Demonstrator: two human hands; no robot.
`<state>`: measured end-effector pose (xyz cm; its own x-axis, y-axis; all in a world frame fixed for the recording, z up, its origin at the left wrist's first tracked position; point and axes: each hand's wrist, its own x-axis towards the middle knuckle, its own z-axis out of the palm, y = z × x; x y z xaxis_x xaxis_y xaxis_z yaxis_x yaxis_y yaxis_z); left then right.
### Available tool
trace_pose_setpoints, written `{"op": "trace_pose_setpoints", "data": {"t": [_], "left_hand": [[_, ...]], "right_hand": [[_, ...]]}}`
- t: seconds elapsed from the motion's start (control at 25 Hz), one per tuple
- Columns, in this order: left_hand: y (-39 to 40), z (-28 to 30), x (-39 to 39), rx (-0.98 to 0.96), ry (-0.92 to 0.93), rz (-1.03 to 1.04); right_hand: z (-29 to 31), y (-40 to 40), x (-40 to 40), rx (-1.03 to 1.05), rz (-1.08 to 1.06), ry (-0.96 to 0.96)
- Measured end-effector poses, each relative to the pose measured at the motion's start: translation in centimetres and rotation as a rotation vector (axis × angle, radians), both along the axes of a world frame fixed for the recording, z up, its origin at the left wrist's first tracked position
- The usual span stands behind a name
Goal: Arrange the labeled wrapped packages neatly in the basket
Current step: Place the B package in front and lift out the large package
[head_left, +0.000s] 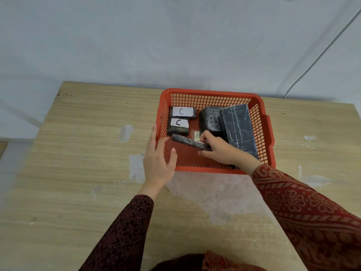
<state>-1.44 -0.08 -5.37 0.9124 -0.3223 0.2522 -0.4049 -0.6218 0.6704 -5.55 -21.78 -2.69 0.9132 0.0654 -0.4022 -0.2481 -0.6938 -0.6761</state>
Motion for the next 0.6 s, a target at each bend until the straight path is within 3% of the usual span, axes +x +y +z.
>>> {"op": "trace_pose_setpoints", "data": {"t": [0.36, 0.6], "left_hand": [[0.0, 0.3, -0.1, -0.009, 0.017, -0.006], [0.0, 0.3, -0.1, 0.016, 0.001, 0.002]], "right_hand": [[-0.5, 0.0, -1.2, -0.067, 0.031, -0.087], [-1.4, 0.4, 0.4, -0.200, 0.223, 0.072]]}}
